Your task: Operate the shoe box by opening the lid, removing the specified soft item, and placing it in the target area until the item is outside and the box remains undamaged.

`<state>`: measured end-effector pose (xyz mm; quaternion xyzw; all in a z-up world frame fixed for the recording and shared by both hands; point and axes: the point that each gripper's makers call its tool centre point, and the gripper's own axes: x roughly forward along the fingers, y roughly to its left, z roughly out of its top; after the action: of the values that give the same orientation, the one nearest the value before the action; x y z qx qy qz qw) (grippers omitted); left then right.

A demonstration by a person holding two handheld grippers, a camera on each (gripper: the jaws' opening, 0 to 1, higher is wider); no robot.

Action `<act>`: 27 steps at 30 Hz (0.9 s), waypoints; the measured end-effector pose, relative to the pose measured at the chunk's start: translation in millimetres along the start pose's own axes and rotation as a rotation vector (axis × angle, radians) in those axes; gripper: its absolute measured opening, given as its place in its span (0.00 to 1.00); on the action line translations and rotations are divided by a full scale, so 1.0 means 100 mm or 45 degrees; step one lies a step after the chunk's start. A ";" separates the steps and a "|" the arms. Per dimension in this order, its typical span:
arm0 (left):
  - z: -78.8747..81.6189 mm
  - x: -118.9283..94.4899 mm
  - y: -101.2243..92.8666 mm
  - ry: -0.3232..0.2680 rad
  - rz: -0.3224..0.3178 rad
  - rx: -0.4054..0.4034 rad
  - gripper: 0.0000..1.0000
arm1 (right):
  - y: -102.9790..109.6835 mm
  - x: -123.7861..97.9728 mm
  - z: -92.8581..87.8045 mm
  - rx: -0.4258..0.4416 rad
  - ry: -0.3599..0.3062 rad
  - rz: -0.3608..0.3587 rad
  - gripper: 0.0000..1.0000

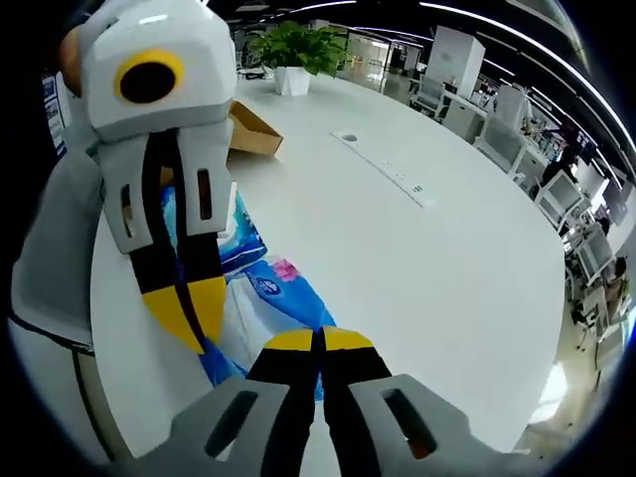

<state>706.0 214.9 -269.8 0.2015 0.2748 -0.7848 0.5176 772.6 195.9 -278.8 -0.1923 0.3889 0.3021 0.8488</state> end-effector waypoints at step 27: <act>-0.26 0.18 -0.15 0.042 -0.045 -0.044 0.00 | 0.18 0.21 -0.17 -0.031 0.051 0.043 0.00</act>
<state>685.7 223.1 -297.1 0.2006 0.3006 -0.7855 0.5025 762.1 207.3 -307.1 -0.2020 0.4052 0.3174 0.8332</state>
